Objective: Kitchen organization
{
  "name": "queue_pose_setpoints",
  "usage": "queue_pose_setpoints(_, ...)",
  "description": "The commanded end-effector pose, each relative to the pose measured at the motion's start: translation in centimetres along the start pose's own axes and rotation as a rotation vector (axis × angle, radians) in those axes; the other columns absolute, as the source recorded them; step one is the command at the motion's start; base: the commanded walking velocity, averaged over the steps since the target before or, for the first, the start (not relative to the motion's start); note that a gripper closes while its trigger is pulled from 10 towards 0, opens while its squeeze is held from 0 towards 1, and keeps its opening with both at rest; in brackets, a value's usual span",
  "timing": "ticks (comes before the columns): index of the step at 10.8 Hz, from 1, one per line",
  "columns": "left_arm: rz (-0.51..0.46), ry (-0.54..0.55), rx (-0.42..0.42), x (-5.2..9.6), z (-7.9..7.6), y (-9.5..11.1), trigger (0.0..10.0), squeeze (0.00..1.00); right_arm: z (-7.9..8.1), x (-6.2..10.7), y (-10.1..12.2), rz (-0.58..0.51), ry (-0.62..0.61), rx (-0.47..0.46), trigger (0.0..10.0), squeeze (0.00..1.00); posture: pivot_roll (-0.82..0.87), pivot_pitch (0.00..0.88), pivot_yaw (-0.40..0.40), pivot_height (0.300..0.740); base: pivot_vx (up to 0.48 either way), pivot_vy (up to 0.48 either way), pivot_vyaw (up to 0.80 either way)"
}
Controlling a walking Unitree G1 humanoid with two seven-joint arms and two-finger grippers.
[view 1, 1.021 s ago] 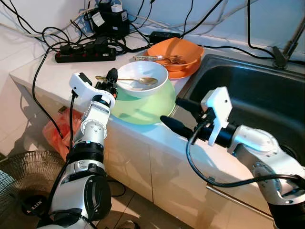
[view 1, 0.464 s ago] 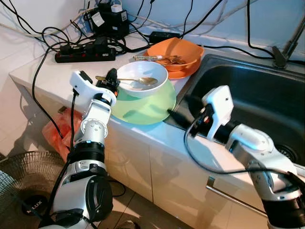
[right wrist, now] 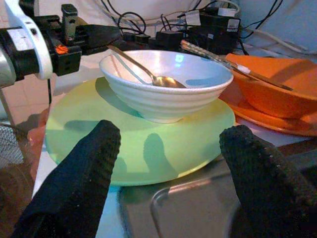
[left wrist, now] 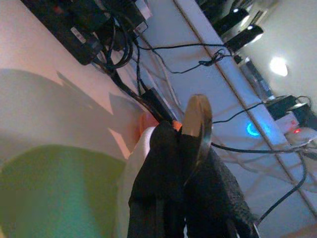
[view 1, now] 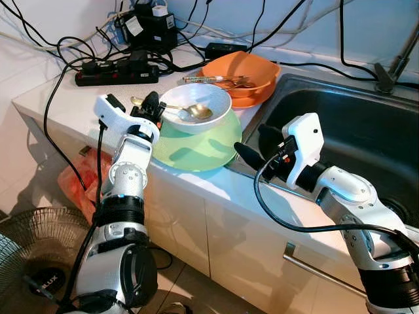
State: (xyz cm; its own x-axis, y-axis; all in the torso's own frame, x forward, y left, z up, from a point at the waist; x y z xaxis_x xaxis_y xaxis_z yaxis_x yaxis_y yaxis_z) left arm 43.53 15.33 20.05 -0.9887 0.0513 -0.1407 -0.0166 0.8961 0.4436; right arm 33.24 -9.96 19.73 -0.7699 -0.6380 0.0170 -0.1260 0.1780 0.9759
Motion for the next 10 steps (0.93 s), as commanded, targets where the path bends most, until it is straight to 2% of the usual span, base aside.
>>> queue_pose_setpoints(1,-0.016,-0.014,0.014,0.2,-0.3,0.6,0.0,0.0,-0.4,-0.1,0.4,-0.013,-0.017,0.013,10.0,0.0,0.0,0.043,0.082,0.74,0.0,0.0,0.0)
queue_pose_setpoints(4,-0.037,-0.129,0.117,0.8,-2.1,1.6,0.0,0.0,-0.5,-0.2,0.4,-0.016,-0.023,0.008,10.0,0.0,0.01,0.042,0.08,0.74,0.0,0.0,0.0)
queue_pose_setpoints(5,-0.022,-0.203,0.175,1.0,-3.6,1.5,0.0,0.0,-0.7,-0.3,0.4,-0.02,-0.035,-0.003,10.0,0.0,0.01,0.042,0.078,0.74,0.0,0.0,0.0)
queue_pose_setpoints(6,0.018,-0.297,0.279,1.3,-5.6,0.8,0.0,0.0,-1.1,-0.5,0.5,-0.034,-0.061,-0.032,10.0,0.0,0.01,0.041,0.08,0.74,0.0,0.0,0.0)
queue_pose_setpoints(7,0.067,-0.349,0.325,1.5,-6.7,-0.3,0.0,0.0,-1.8,-0.6,0.7,-0.06,-0.103,-0.107,10.0,0.0,0.01,0.041,0.08,0.74,0.0,0.0,0.0)
queue_pose_setpoints(8,0.084,-0.365,0.338,1.6,-7.0,-0.7,0.0,0.0,-2.0,-0.6,0.8,-0.072,-0.121,-0.143,10.0,0.0,0.01,0.041,0.082,0.74,0.0,0.0,0.0)
queue_pose_setpoints(9,0.183,-0.424,0.381,2.0,-8.3,-3.5,0.0,0.0,-3.9,-0.5,1.7,-0.181,-0.222,-0.408,10.0,0.0,0.0,0.04,0.091,0.74,0.0,0.0,0.0)
queue_pose_setpoints(10,0.234,-0.427,0.404,2.1,-8.6,-5.5,0.0,0.0,-5.0,-0.4,2.5,-0.285,-0.274,-0.616,10.0,0.0,0.0,0.041,0.094,0.74,0.0,0.0,0.0)
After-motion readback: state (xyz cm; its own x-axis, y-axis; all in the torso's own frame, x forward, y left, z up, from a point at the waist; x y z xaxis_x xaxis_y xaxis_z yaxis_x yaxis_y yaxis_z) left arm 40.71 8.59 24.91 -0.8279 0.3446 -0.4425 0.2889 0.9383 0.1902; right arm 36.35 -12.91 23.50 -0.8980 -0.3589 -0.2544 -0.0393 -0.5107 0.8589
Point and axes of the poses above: a point about 5 cm out from each wrist's last joint towards the gripper, its own x axis pointing back from the gripper into the wrist, its own y axis along the axis of the wrist's last joint, z = x × y, the point moved 5 cm from there along -x, pointing out of the wrist towards the gripper, and after that the axes turned 6 degrees about x, right-handed, at the moved point
